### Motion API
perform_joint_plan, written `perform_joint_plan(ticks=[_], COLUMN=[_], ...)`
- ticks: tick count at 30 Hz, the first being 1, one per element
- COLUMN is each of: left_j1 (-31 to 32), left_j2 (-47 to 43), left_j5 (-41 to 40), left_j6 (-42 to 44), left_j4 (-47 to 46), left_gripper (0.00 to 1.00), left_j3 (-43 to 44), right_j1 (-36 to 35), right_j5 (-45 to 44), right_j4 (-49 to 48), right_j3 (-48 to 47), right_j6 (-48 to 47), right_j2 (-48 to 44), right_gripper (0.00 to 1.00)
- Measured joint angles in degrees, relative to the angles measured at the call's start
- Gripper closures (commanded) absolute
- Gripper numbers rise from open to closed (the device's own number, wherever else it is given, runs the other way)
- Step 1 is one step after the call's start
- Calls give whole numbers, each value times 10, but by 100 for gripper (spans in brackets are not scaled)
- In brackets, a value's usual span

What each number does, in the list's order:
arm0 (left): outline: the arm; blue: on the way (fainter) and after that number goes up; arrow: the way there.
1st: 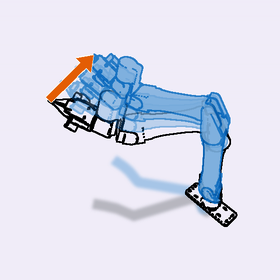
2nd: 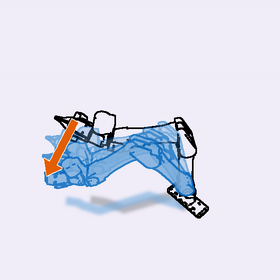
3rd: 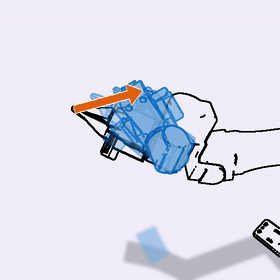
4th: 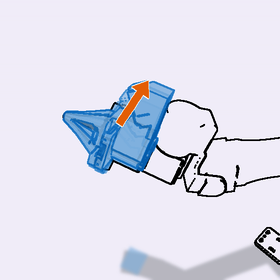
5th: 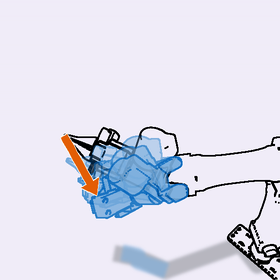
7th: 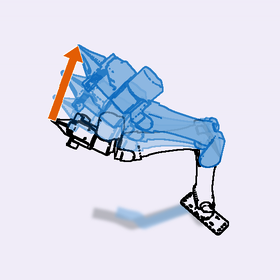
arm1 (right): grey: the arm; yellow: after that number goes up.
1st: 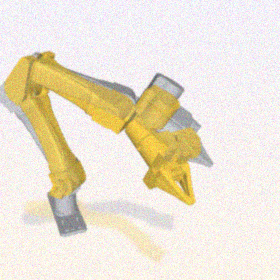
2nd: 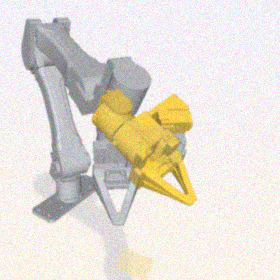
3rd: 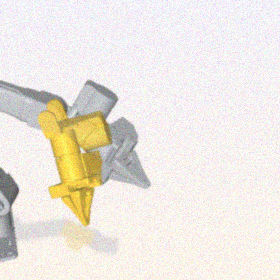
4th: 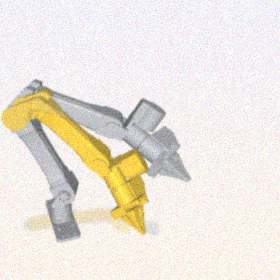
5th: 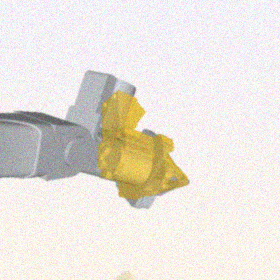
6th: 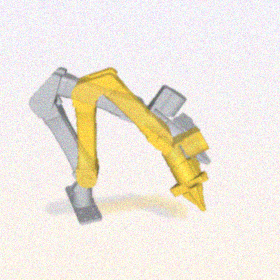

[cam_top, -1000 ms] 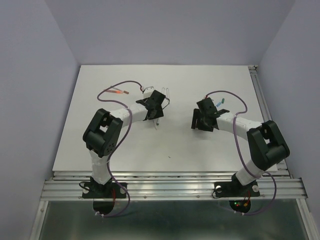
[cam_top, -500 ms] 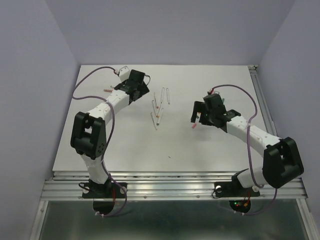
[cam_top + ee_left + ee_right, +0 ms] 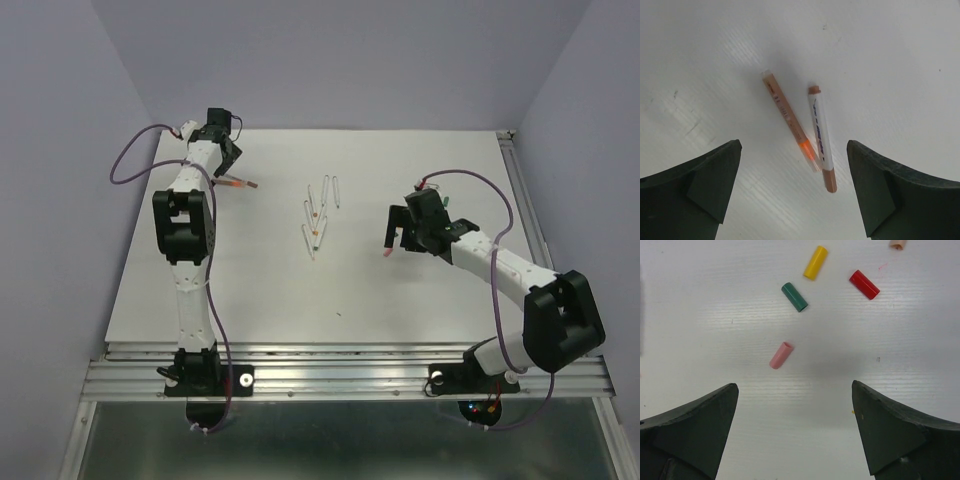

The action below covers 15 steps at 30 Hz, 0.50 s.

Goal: Open the pen caps

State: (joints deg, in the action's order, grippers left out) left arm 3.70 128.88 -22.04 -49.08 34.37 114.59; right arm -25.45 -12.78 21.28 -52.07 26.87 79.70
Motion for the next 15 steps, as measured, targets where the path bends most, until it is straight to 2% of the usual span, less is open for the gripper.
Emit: perform_joint_plan(ticks=[4, 8, 15], left_j1=[-20, -30, -32], left_j2=[87, 104, 104], left_j5=[1, 7, 6], left_j6=[-7, -13, -22], left_j4=[52, 71, 78], left_gripper=[3, 4, 15], left_j3=[103, 107, 107], right_j1=[0, 0, 0], right_j5=[-9, -20, -38], right_j4=[11, 15, 16], right_j3=[0, 0, 0], right_j6=[-3, -6, -7], right_j2=[18, 21, 21], right_gripper=[0, 0, 0])
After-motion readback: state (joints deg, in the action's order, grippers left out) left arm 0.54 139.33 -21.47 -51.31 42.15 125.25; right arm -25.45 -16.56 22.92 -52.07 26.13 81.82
